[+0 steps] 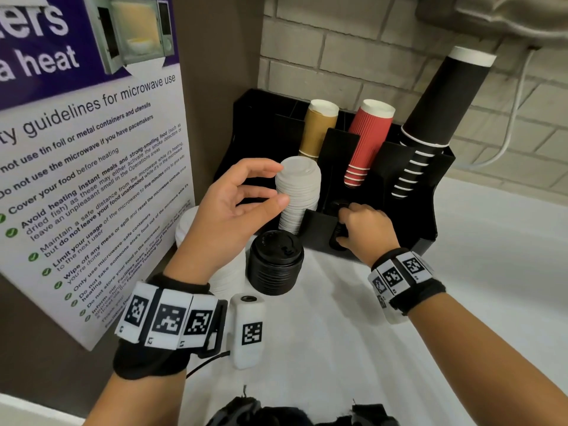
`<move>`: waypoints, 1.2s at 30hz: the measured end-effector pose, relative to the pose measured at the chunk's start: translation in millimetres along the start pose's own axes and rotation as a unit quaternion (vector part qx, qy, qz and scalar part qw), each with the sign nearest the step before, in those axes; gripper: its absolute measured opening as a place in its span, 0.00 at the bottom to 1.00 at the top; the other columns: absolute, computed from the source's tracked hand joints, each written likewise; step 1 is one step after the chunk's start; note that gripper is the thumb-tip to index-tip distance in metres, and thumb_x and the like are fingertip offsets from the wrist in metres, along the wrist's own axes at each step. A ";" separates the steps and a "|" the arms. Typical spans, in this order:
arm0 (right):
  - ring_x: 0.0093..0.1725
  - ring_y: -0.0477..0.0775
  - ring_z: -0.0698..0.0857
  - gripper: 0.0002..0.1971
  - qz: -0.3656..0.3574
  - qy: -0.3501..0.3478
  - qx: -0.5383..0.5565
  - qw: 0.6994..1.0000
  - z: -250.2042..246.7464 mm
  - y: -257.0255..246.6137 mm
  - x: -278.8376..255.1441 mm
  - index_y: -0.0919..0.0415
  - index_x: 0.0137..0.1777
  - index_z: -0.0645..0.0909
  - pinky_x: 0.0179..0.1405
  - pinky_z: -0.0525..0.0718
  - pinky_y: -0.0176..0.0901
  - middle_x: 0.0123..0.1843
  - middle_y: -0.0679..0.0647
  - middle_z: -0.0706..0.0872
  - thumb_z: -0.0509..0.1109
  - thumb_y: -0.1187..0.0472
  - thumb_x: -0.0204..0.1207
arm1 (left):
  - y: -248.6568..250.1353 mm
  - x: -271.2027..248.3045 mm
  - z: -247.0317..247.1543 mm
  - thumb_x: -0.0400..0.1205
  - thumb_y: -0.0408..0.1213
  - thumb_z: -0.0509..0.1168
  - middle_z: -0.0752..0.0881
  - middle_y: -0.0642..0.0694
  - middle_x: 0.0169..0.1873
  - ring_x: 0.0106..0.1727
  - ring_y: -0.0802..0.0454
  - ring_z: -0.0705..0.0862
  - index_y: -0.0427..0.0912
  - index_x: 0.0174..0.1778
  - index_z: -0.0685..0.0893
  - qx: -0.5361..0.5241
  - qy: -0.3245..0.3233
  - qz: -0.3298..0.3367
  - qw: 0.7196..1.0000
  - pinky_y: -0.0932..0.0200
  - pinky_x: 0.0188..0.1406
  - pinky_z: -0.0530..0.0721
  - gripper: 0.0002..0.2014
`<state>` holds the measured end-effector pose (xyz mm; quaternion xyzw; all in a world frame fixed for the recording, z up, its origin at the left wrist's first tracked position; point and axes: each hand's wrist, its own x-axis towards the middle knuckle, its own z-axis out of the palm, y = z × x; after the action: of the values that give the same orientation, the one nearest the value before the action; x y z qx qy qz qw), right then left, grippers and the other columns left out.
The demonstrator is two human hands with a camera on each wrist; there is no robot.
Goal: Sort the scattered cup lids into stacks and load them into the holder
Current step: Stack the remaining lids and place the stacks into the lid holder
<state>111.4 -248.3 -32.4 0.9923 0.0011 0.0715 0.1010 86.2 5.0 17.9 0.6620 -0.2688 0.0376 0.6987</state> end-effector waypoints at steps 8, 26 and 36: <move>0.60 0.58 0.80 0.20 -0.006 -0.019 0.017 1.000 -4.4 -1.3 -1.5 0.60 0.63 0.78 0.55 0.77 0.48 0.58 0.55 0.81 0.74 0.54 0.74 | -1.3 -0.4 -1.3 0.78 0.35 0.71 0.82 0.49 0.63 0.55 0.59 0.86 0.56 0.59 0.81 0.001 -0.001 0.001 1.000 0.68 0.53 0.82 0.16; 0.49 0.54 0.76 0.33 -0.150 -0.151 0.300 0.930 -24.2 -80.8 0.1 0.51 0.54 0.67 0.44 0.82 0.47 0.53 0.50 0.69 0.84 0.44 0.58 | -1.7 0.7 -4.1 0.76 0.38 0.70 0.82 0.53 0.59 0.50 0.64 0.86 0.56 0.58 0.82 0.003 0.011 0.009 1.000 0.70 0.51 0.82 0.15; 0.52 0.58 0.75 0.33 -0.131 -0.117 0.379 0.908 -18.1 -81.5 0.1 0.53 0.58 0.68 0.52 0.84 0.57 0.56 0.54 0.69 0.83 0.53 0.56 | -2.5 0.7 -1.5 0.76 0.38 0.70 0.82 0.51 0.60 0.52 0.61 0.86 0.56 0.58 0.82 -0.001 0.007 0.010 1.000 0.70 0.50 0.82 0.15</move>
<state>110.0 -164.8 -31.2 0.9480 0.1461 -0.0647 -0.2751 88.3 5.9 16.0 0.6583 -0.2706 0.0486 0.7008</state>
